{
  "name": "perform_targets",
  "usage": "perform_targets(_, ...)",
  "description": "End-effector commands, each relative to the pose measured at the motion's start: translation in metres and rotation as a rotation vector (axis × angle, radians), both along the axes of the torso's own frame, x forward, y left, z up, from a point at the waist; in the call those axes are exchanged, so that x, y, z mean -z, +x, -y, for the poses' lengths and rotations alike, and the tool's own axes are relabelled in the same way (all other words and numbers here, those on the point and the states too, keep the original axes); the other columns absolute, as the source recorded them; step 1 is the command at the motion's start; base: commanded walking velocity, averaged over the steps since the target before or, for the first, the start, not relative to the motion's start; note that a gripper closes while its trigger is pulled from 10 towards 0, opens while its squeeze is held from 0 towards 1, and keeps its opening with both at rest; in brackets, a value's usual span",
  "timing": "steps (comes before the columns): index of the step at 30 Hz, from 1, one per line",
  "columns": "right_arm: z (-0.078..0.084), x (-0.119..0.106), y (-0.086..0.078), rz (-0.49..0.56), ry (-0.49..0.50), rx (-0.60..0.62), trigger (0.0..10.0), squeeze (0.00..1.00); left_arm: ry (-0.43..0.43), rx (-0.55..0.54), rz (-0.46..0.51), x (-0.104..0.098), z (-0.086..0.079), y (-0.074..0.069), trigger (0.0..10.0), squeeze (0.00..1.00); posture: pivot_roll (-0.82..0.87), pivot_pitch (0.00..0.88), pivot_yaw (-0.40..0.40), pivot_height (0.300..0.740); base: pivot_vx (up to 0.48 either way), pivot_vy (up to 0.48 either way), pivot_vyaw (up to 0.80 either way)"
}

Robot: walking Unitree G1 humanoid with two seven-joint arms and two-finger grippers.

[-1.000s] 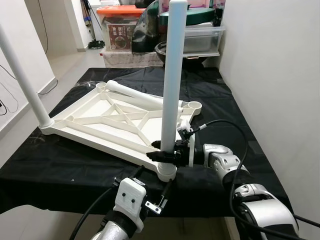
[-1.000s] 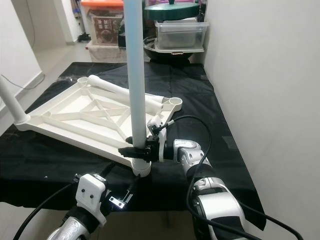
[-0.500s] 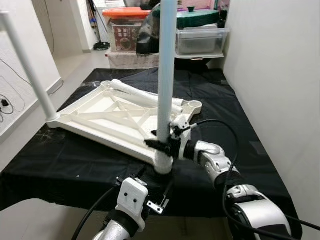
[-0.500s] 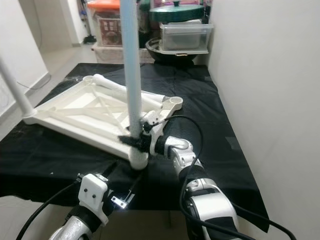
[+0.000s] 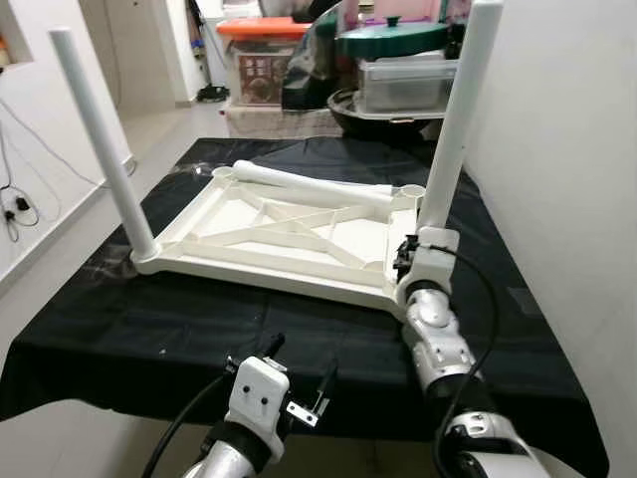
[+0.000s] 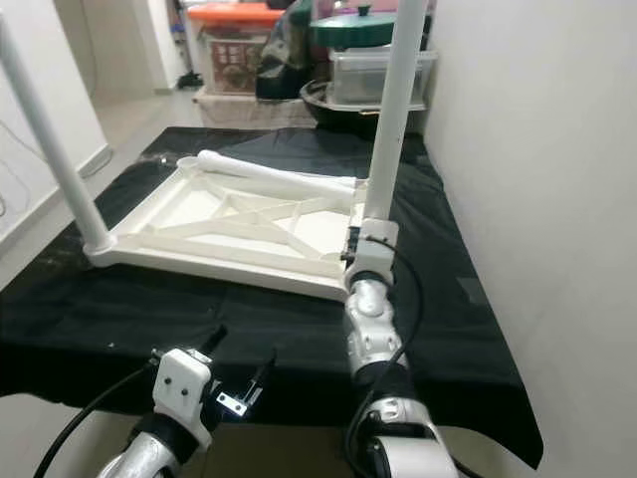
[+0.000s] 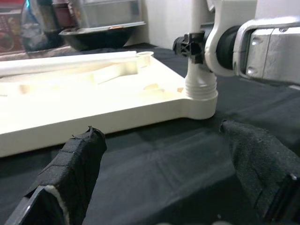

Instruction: Building children table

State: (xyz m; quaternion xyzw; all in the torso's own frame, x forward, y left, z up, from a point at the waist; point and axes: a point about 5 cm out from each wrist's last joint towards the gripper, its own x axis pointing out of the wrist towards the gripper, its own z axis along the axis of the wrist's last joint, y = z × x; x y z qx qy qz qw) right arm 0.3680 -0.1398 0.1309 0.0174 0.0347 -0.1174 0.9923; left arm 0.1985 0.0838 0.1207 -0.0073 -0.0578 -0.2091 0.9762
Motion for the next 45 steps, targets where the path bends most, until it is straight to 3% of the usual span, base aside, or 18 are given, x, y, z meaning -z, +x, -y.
perform_targets(1, -0.004, 0.029, -0.008, -0.125, 0.047, -0.012, 10.0, 0.00, 0.008, -0.008, -0.014, 0.005, -0.001, 0.000, 10.0, 0.00, -0.02, 0.000, -0.008, 0.740, 0.000, 0.000, 0.00)
perform_targets(2, -0.011, 0.026, -0.005, -0.082, 0.071, -0.081, 10.0, 1.00, 0.008, -0.009, -0.015, 0.005, -0.001, 0.000, 10.0, 0.00, -0.02, 0.000, -0.008, 0.740, 0.000, 0.000, 0.00)
perform_targets(6, -0.021, 0.017, -0.002, 0.014, 0.100, -0.179, 10.0, 1.00, 0.008, -0.010, -0.017, 0.006, 0.000, -0.001, 10.0, 0.00, -0.02, 0.000, -0.010, 0.740, 0.000, 0.000, 0.00)
perform_targets(7, -0.024, 0.013, 0.000, 0.052, 0.117, -0.253, 10.0, 0.36, 0.008, -0.010, -0.018, 0.006, 0.000, -0.001, 10.0, 0.00, -0.02, 0.000, -0.010, 0.740, 0.000, 0.000, 0.00)
perform_targets(9, -0.025, 0.010, 0.000, 0.070, 0.123, -0.288, 10.0, 0.36, 0.008, -0.010, -0.019, 0.007, 0.000, -0.001, 10.0, 0.00, -0.02, 0.000, -0.010, 0.740, 0.000, 0.000, 0.00)
perform_targets(10, -0.029, 0.008, 0.000, 0.074, 0.152, -0.432, 10.0, 0.00, 0.008, -0.009, -0.020, 0.008, 0.000, -0.001, 10.0, 0.00, -0.02, 0.000, -0.006, 0.740, 0.000, 0.000, 0.00)
perform_targets(11, -0.029, 0.008, 0.000, 0.074, 0.152, -0.432, 10.0, 0.00, 0.008, -0.009, -0.020, 0.008, 0.000, -0.001, 10.0, 0.00, -0.02, 0.000, -0.006, 0.740, 0.000, 0.000, 0.00)
perform_targets(13, -0.038, 0.008, -0.006, 0.040, 0.215, -0.805, 10.0, 0.00, 0.007, -0.008, -0.023, 0.009, 0.001, -0.001, 10.0, 0.00, -0.02, 0.000, -0.006, 0.740, 0.000, 0.000, 0.00)
perform_targets(15, -0.039, 0.010, -0.014, -0.010, 0.248, -1.038, 10.0, 0.00, 0.007, -0.007, -0.024, 0.010, 0.001, -0.001, 10.0, 0.00, -0.02, 0.000, -0.006, 0.740, 0.000, 0.000, 0.00)
perform_targets(20, -0.034, 0.013, -0.021, -0.085, 0.266, -1.226, 10.0, 0.00, 0.007, -0.005, -0.025, 0.010, 0.001, -0.002, 10.0, 0.00, -0.01, 0.000, -0.012, 0.740, 0.000, 0.000, 0.00)
perform_targets(25, -0.032, 0.012, -0.029, -0.175, 0.229, -1.533, 10.0, 0.00, 0.010, -0.007, -0.025, 0.011, 0.001, -0.002, 10.0, 0.00, 0.00, 0.000, -0.013, 0.740, 0.000, 0.000, 0.00)
perform_targets(29, -0.039, 0.005, -0.029, -0.171, 0.223, -1.635, 10.0, 0.00, 0.010, -0.007, -0.023, 0.010, 0.001, -0.003, 10.0, 0.00, 0.00, 0.000, -0.015, 0.740, 0.000, 0.000, 0.00)
perform_targets(30, -0.039, 0.005, -0.029, -0.171, 0.223, -1.635, 10.0, 0.00, 0.010, -0.007, -0.023, 0.010, 0.001, -0.003, 10.0, 0.00, 0.00, 0.000, -0.015, 0.740, 0.000, 0.000, 0.00)
perform_targets(31, -0.043, 0.002, -0.028, -0.154, 0.232, -1.638, 1.3, 0.00, 0.010, -0.007, -0.023, 0.010, 0.001, -0.003, 10.0, 0.00, 0.00, 0.000, -0.015, 0.740, 0.000, 0.000, 0.00)
perform_targets(32, -0.043, 0.002, -0.028, -0.154, 0.232, -1.638, 1.3, 0.00, 0.010, -0.007, -0.023, 0.010, 0.001, -0.003, 10.0, 0.00, 0.00, 0.000, -0.015, 0.740, 0.000, 0.000, 0.00)
perform_targets(33, -0.047, 0.000, -0.027, -0.135, 0.239, -1.637, 0.0, 0.00, 0.010, -0.006, -0.023, 0.010, 0.001, -0.003, 10.0, 0.00, 0.01, 0.000, -0.016, 0.740, 0.000, 0.000, 0.00)
perform_targets(44, -0.052, 0.009, -0.023, -0.077, 0.166, -1.440, 0.0, 0.00, 0.009, -0.009, -0.023, 0.009, 0.000, -0.002, 10.0, 0.00, 0.01, 0.000, -0.010, 0.740, 0.000, 0.000, 0.00)
perform_targets(45, -0.044, 0.014, -0.013, -0.089, 0.131, -1.205, 0.0, 0.00, 0.008, -0.009, -0.024, 0.009, 0.000, -0.002, 10.0, 0.00, 0.00, 0.000, -0.007, 0.740, 0.000, 0.000, 0.00)
